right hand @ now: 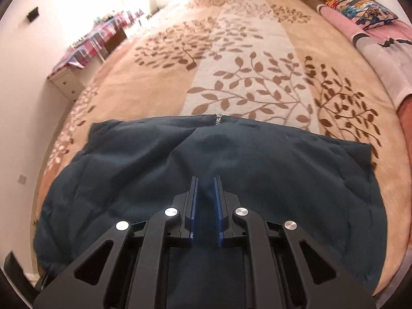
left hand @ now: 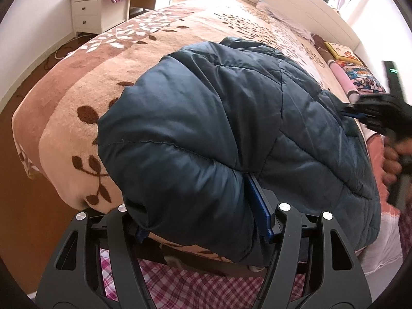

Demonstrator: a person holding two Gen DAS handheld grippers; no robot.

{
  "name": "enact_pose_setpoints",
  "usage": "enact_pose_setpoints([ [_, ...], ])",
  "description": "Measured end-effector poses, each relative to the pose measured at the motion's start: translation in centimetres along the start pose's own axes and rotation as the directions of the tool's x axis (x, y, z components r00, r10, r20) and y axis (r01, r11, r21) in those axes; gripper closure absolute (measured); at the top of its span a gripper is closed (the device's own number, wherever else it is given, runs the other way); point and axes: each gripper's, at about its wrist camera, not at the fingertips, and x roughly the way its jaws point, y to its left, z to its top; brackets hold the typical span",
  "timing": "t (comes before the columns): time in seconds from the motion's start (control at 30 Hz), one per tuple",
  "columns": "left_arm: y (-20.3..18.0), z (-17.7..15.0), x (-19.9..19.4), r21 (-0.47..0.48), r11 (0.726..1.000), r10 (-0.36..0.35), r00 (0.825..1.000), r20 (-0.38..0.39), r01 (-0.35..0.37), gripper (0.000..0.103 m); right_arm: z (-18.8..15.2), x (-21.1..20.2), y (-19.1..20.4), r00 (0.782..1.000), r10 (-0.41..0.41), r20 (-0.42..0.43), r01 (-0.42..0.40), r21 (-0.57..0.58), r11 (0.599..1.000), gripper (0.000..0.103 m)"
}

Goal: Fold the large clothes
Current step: 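Grasp the jacket's other side at the zipper with the right gripper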

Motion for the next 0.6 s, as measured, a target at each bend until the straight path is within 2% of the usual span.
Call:
enact_pose_setpoints([
  [0.1,-0.1,0.0,-0.1,0.006,1.000,0.001,1.000,0.000,-0.001,0.039,1.2,4.5,0.0,0.994,-0.003,-0.109,0.006,0.026,1.000,0.090],
  [0.17,-0.1,0.0,-0.2,0.010,1.000,0.002,1.000,0.003,-0.002,0.039,1.2,6.2,0.0,0.989,-0.020,-0.144,0.023,0.020,1.000,0.093],
  [0.4,-0.4,-0.1,-0.3,0.030,1.000,0.002,1.000,0.012,-0.002,0.039,1.1,9.3,-0.2,0.980,-0.025,-0.197,0.032,0.033,0.999,0.101],
  [0.6,-0.6,-0.2,-0.3,0.028,1.000,0.003,1.000,0.017,-0.003,0.039,1.2,10.3,0.0,0.977,-0.055,-0.204,0.061,0.020,0.998,0.102],
])
